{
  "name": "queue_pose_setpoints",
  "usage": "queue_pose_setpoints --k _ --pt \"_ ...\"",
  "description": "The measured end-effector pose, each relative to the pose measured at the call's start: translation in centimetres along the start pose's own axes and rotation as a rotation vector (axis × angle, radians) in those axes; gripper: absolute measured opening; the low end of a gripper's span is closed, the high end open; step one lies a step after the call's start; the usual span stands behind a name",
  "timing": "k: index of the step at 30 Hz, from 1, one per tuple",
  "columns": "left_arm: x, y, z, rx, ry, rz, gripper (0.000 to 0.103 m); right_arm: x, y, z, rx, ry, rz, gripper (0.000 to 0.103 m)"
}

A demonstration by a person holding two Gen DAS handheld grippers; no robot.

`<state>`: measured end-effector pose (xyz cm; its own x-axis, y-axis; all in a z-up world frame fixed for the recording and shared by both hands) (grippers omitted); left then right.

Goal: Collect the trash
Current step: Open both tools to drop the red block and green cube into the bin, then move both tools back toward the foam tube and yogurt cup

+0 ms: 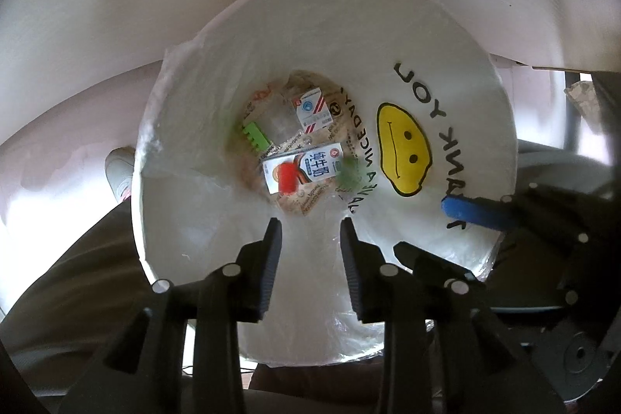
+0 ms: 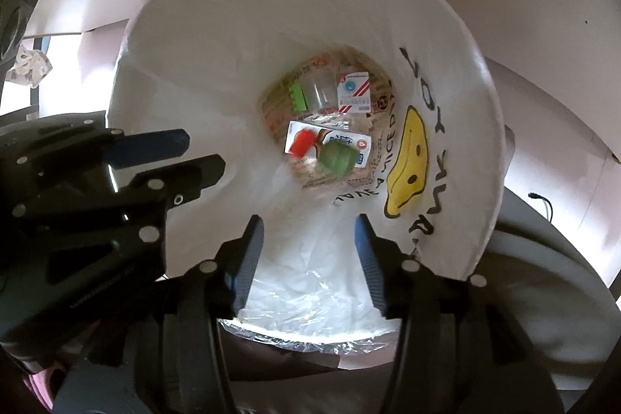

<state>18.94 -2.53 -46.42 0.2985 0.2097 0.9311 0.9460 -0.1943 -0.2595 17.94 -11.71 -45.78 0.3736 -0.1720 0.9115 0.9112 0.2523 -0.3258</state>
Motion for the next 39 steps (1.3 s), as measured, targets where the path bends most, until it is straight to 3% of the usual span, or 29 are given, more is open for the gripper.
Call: queue_pose_setpoints --k 12,24,30,37,39 --pt "2.5 -1.3 -0.3 -0.051 0.044 -0.045 0.034 2.5 -1.1 0.8 0.044 -0.023 -0.038 0.050" --pt "11.7 -4.5 -2.4 -0.210 0.134 -0.250 0.034 11.1 -5.0 2.9 0.169 -0.087 -0.211 0.050" --pt "17.4 -5.5 -4.6 -0.302 0.209 -0.378 0.041 15.9 -6.3 3.9 0.203 -0.092 -0.323 0.053" --pt "23.7 -6.2 -6.6 -0.349 0.287 -0.516 0.065 21.8 -7.8 4.9 0.225 -0.120 -0.448 0.054" --pt "25.5 -6.5 -6.8 -0.355 0.299 -0.554 0.072 23.6 -7.8 5.4 0.229 -0.121 -0.485 0.058"
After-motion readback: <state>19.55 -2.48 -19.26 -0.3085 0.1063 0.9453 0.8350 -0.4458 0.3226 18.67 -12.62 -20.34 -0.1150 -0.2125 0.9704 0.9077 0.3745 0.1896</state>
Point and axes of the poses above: each gripper's, at about its wrist camera, not at the fingertips, and x roughly against the way its jaws point, z to its left, y to its top, the point moved 8 cm from there along -x, roughly the way its jaws point, and after that the axes turned 2 degrees about -x, right-handed, at the moved point
